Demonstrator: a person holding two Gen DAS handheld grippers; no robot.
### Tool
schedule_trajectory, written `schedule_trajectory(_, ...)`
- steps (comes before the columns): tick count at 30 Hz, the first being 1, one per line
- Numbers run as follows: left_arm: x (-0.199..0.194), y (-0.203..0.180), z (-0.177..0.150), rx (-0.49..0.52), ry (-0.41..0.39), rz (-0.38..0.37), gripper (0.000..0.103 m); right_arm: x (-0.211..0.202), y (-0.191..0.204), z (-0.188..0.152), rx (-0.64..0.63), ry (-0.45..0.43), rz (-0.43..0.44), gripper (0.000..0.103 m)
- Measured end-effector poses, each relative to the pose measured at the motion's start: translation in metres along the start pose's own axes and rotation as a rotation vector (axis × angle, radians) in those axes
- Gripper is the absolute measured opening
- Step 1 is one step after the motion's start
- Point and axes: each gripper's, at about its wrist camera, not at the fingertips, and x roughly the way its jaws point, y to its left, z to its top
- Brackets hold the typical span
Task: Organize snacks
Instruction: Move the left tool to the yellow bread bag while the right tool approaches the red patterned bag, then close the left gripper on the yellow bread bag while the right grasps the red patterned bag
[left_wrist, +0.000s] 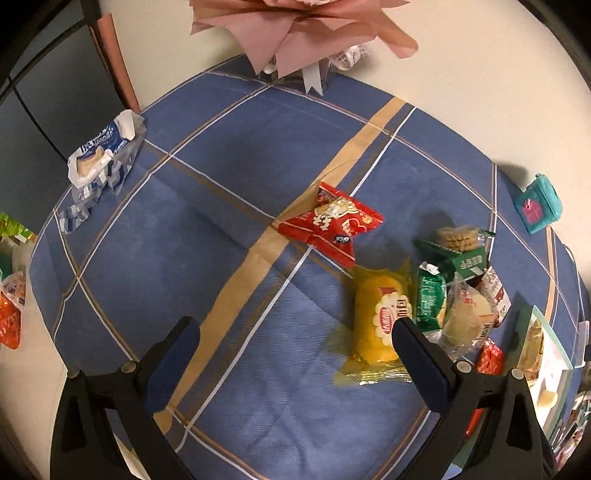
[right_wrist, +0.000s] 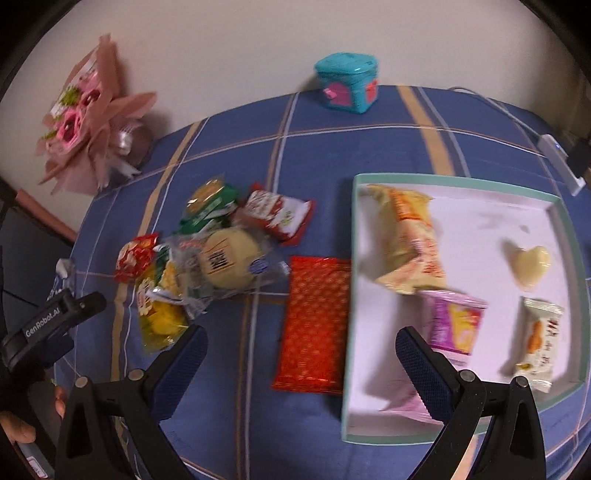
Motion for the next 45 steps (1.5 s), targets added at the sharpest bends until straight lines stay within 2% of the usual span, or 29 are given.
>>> schedule_trajectory(8,0.018,-0.009,-0.004,0.035,0.057,0.0,0.103,0.03,0.01,-0.005,-0.034,0.064,0.003,0.103)
schedule_trajectory(18,0.019,-0.009,-0.004,0.033,0.06,-0.021,0.103,0.049,0.026,-0.009,-0.104,0.105,0.026,0.103)
schedule_trajectory(36,0.023,-0.001,-0.001,-0.003,0.077,-0.057,0.103,0.063,0.012,-0.007,-0.061,0.124,-0.045,0.103)
schedule_trajectory(45,0.028,-0.002,-0.003,-0.001,0.09,-0.049,0.103,0.074,0.023,-0.007,-0.099,0.126,-0.125,0.103)
